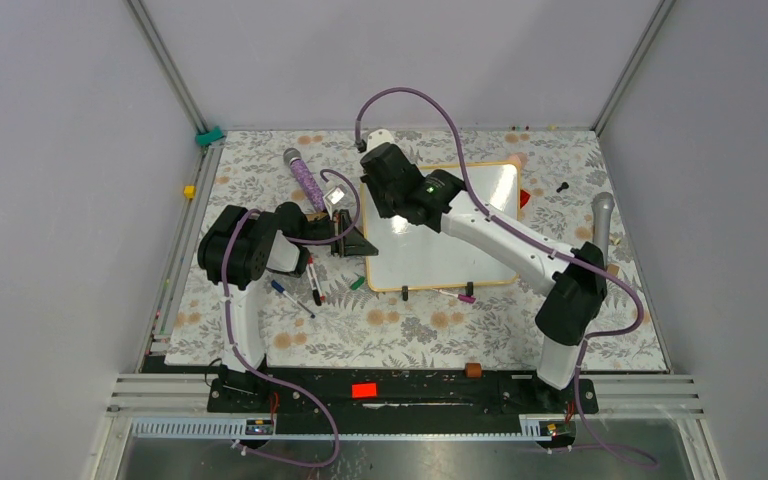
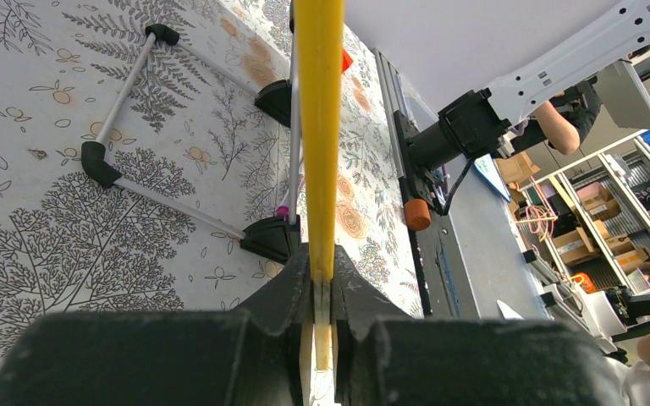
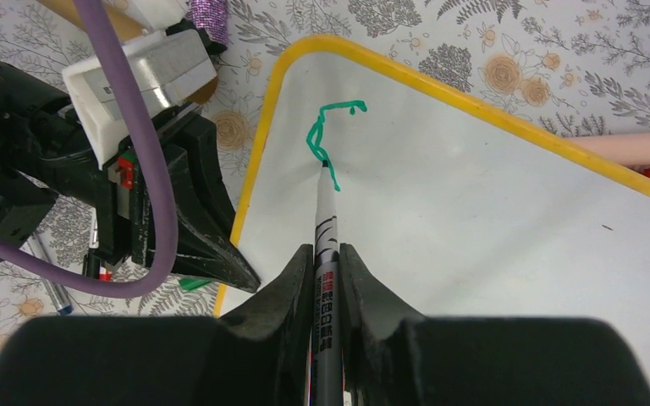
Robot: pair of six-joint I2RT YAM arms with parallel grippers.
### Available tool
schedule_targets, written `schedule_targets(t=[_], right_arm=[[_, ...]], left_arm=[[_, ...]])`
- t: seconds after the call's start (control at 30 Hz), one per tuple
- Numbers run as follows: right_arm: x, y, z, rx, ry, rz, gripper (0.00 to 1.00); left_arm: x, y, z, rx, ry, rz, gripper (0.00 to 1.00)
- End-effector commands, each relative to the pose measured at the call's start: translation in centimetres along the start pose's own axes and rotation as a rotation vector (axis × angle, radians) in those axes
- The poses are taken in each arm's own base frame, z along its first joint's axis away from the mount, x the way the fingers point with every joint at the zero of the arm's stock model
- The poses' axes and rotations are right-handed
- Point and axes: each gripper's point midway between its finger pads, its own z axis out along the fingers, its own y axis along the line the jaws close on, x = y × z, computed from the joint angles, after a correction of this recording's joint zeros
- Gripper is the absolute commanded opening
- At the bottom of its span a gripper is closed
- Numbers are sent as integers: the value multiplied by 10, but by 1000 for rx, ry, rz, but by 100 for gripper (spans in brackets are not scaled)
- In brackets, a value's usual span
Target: Write a sentence on the whiteboard
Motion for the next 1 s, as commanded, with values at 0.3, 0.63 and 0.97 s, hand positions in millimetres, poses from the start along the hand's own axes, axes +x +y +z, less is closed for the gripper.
schedule_targets(t=[0.3, 0.63, 0.97], right_arm=[[5, -19, -17, 67, -1, -5, 0], [13, -10, -17, 11, 28, -7, 0], [8, 5, -11, -52, 29, 3, 0]], left_arm=[[15, -17, -6, 82, 96, 26, 0], [16, -17, -6, 83, 97, 27, 0], [15, -17, -6, 83, 96, 29, 0]])
